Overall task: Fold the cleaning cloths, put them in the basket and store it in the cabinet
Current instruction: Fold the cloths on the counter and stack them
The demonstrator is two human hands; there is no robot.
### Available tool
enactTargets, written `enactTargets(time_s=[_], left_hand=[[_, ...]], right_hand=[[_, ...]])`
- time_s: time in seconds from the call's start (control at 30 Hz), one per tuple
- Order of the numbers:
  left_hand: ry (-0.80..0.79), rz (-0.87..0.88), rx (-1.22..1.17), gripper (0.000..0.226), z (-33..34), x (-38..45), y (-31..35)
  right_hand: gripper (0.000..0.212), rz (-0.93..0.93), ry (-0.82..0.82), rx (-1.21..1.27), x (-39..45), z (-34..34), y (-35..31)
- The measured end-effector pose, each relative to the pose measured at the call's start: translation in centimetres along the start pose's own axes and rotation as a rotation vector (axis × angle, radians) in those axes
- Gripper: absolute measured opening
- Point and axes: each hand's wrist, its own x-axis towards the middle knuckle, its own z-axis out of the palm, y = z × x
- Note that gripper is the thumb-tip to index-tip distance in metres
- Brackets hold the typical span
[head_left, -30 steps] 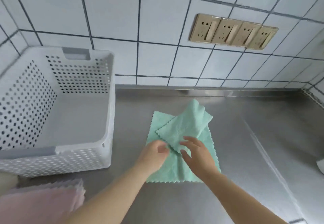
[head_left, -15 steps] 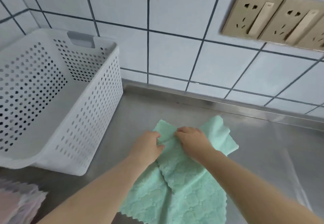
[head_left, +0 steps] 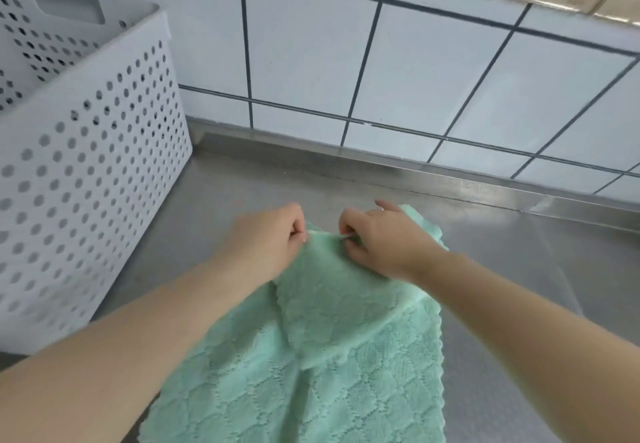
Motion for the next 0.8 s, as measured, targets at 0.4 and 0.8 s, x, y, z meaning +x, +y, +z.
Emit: enactTargets(time_s=[0.4,0.8], left_hand=[[0.409,0.346,0.027,0.018,-5.6,-3.3,2.4],[0.65,0.343,0.173,0.012,-12.8,-17.6,6.9]], right_hand=[[0.019,0.042,0.455,-0.204,-7.4,-5.7,3.9],[0.018,0.243,0.737,-0.127,-23.1,-12.1,-4.2]])
